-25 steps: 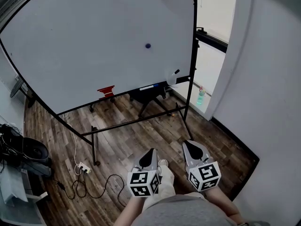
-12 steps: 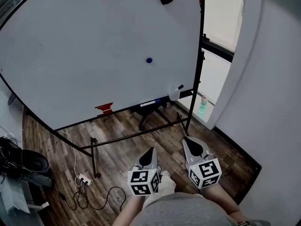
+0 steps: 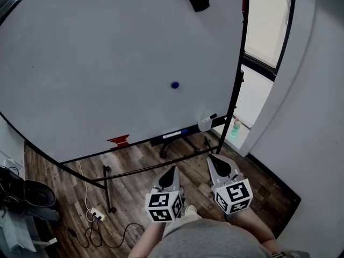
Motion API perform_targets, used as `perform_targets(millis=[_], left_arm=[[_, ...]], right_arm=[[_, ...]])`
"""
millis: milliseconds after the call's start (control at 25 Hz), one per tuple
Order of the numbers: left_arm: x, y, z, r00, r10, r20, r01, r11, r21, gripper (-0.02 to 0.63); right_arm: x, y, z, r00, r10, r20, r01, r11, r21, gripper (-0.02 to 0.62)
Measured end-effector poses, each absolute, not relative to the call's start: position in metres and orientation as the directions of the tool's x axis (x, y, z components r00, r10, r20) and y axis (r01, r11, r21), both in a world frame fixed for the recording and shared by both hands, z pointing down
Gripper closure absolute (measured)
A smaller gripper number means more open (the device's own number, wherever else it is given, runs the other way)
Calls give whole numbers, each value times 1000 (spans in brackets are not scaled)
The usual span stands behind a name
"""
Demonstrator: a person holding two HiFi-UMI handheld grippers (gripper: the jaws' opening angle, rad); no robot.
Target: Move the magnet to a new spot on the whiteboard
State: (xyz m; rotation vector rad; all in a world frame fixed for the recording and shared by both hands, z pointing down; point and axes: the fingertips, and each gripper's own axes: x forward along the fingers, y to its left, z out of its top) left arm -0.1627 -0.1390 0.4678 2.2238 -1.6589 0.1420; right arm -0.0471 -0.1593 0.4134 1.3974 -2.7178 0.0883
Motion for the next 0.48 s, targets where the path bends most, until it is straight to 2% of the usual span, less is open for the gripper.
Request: perform_targets(millis=[480], left_arm=[[-195, -205, 473, 281, -914, 292, -948, -216, 234, 603]], right_arm=[[-87, -250, 388, -581, -811, 70, -806, 585, 84, 594]])
